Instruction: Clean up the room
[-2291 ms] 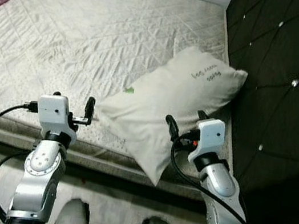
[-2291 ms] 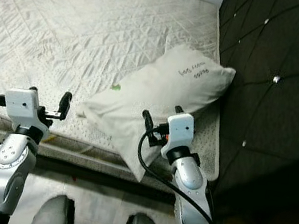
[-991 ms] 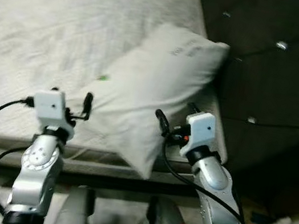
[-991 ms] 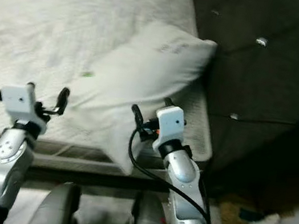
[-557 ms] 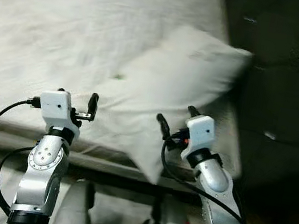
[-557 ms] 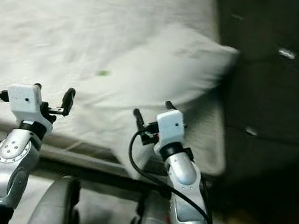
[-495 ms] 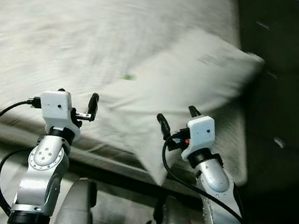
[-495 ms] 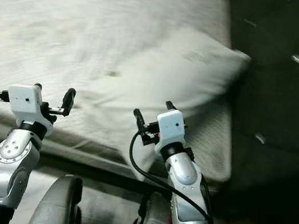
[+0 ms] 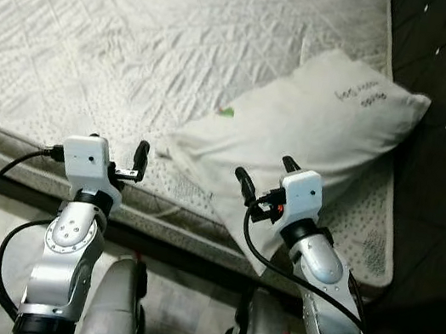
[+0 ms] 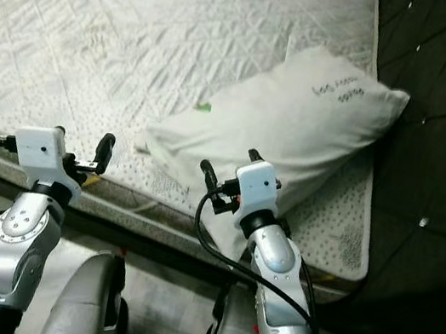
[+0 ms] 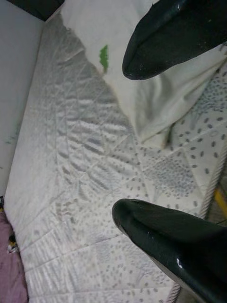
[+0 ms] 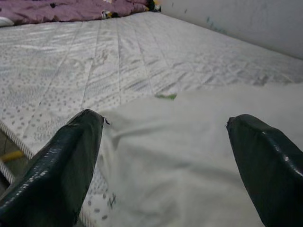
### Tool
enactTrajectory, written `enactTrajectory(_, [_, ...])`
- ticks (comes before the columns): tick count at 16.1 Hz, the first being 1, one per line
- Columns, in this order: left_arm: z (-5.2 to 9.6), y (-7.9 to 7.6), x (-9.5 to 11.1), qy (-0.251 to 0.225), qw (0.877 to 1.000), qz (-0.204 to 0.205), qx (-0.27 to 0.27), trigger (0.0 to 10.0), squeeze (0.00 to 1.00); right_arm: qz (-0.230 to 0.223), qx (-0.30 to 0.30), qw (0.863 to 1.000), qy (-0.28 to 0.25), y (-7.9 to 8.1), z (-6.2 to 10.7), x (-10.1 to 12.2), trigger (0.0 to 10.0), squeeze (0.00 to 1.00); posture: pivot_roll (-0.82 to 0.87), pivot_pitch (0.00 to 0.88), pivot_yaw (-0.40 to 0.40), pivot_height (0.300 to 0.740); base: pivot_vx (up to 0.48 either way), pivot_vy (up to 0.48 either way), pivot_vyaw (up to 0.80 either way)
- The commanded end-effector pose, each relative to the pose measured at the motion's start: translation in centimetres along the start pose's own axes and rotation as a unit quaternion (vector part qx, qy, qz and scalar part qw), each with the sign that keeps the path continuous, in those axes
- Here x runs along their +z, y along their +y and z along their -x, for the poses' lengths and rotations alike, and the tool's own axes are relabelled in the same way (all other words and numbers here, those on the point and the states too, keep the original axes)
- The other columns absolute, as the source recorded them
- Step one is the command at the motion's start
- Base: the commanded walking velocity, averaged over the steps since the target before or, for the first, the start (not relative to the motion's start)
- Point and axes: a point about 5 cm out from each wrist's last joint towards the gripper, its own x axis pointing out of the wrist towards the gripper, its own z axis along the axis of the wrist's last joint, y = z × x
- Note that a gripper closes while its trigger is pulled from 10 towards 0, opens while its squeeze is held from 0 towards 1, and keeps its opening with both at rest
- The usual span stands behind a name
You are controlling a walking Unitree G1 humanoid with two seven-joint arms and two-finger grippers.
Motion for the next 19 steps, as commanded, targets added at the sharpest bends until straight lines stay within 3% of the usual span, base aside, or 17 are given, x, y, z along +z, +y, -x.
enactTrajectory(1, [0.0, -0.1, -0.3, 0.009, 1.0, 0.0, 0.001, 10.0, 0.0, -0.005, 0.002, 1.0, 0.013, -0.1, 0.1, -0.4, 10.0, 0.0, 0.01, 0.143, -0.051, 0.582, 0.0, 0.0, 0.0])
enactTrajectory(5, [-0.1, -0.2, -0.3, 0.012, 1.0, -0.001, 0.001, 10.0, 0.0, 0.006, 0.016, 0.998, 0.057, 0.4, -0.2, -1.5, 10.0, 0.0, 0.01, 0.145, -0.052, 0.582, 0.0, 0.0, 0.0])
enactTrajectory(10, [0.2, -0.1, -0.3, 0.025, 1.0, -0.008, 0.007, 10.0, 0.0, -0.005, -0.016, 0.985, 0.171, -0.1, -1.9, -4.2, 10.0, 0.0, 0.07, 0.156, -0.047, 0.582, 0.0, 0.0, 0.0])
enactTrajectory(12, [0.6, 0.3, -0.2, 0.028, 0.999, -0.012, 0.01, 10.0, 0.0, -0.034, -0.031, 0.982, 0.184, 0.2, -3.1, -4.4, 10.0, 0.0, 0.08, 0.16, -0.045, 0.582, 0.0, 0.0, 0.0])
enactTrajectory(15, [0.8, 0.4, -0.2, 0.032, 0.999, -0.016, 0.012, 10.0, 0.0, -0.057, -0.053, 0.978, 0.196, 0.5, -4.2, -4.4, 10.0, 0.0, 0.1, 0.164, -0.042, 0.582, 0.0, 0.0, 0.0])
enactTrajectory(19, [1.0, 0.6, 0.2, 0.029, 0.999, -0.017, 0.014, 10.0, 0.0, -0.084, -0.118, 0.982, 0.124, -1.9, -5.0, -2.4, 10.0, 0.0, 0.11, 0.161, -0.036, 0.582, 0.0, 0.0, 0.0])
